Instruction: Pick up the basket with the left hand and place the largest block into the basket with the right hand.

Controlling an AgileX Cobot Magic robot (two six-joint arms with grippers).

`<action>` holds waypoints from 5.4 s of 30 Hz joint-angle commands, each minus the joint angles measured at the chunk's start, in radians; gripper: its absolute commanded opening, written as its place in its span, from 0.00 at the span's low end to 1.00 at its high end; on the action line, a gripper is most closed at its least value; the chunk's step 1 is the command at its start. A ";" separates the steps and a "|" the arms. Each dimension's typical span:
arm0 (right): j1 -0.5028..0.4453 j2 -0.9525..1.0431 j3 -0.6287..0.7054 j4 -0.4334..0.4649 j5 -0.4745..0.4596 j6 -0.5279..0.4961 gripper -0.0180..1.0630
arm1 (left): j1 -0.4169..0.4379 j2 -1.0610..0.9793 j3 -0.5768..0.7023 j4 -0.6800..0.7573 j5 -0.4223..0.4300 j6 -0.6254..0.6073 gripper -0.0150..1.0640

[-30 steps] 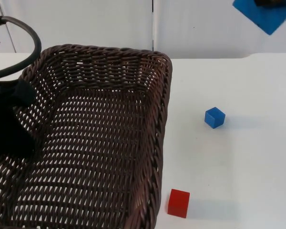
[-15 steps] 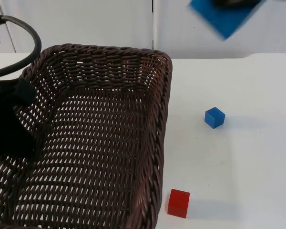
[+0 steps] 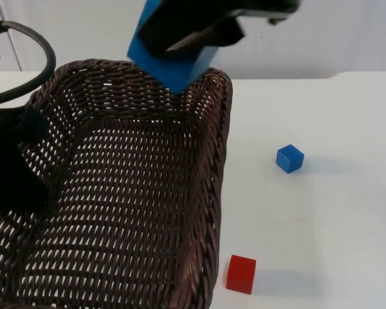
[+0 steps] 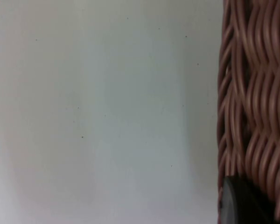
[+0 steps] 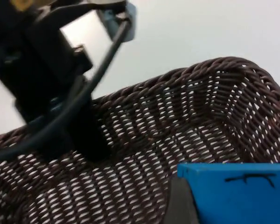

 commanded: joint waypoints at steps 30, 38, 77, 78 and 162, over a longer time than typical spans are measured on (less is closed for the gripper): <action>0.006 0.238 -0.100 0.016 0.004 -0.007 0.69 | -0.002 -0.013 0.000 -0.032 0.000 -0.005 0.01; 0.004 0.159 -0.100 -0.062 0.061 -0.004 0.71 | -0.002 -0.013 0.000 -0.032 -0.002 -0.005 0.01; 0.002 -0.607 0.304 -0.282 0.170 0.246 0.71 | -0.002 -0.013 0.000 -0.060 -0.009 -0.005 0.01; 0.002 -0.622 0.308 -0.282 0.170 0.246 0.71 | -0.002 -0.013 0.000 -0.060 -0.011 -0.005 0.01; 0.002 -0.938 0.354 -0.329 0.231 0.281 0.71 | -0.035 0.782 -0.520 -0.478 -0.155 0.336 0.76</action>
